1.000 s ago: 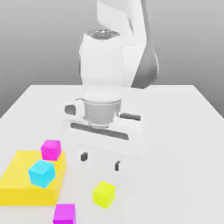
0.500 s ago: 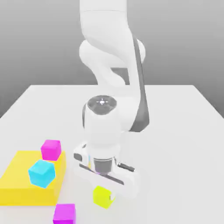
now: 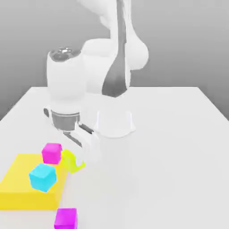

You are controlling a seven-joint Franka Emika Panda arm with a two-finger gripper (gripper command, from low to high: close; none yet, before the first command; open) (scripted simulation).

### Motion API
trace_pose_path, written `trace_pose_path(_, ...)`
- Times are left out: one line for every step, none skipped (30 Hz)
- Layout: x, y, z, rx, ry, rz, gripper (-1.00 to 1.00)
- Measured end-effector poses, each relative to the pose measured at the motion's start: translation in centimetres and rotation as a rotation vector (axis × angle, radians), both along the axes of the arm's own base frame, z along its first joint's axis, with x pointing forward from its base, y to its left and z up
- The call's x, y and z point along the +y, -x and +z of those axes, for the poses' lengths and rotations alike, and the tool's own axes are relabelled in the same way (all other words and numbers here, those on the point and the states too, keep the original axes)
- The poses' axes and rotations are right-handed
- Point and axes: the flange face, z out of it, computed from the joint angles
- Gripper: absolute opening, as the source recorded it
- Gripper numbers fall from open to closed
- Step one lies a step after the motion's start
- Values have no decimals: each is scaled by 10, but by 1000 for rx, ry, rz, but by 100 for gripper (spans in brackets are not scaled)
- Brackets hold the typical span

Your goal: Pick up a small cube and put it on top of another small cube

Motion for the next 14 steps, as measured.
trace_pose_path(-10, 9, 8, -1, -1, -48, -100)
trace_pose_path(-20, 19, 16, -3, -4, -97, -100)
trace_pose_path(-30, 29, 23, -4, -7, -146, -100)
trace_pose_path(-39, 39, 31, -7, -11, -194, -100)
trace_pose_path(-47, 50, 38, -9, -16, -243, -100)
trace_pose_path(-52, 56, 36, -11, -19, -270, -100)
trace_pose_path(-54, 58, 30, -12, -20, -284, -100)
trace_pose_path(-56, 59, 21, -12, -21, -290, -100)
trace_pose_path(-56, 60, 10, -12, -21, -294, -100)
trace_pose_path(-57, 60, -1, -12, -21, -296, -100)
trace_pose_path(-56, 61, -13, -12, -21, -297, -100)
trace_pose_path(-56, 62, -19, -12, -20, -297, 100)
trace_pose_path(-56, 62, -19, -12, -20, -297, 100)
trace_pose_path(-56, 62, -19, -12, -20, -297, 100)
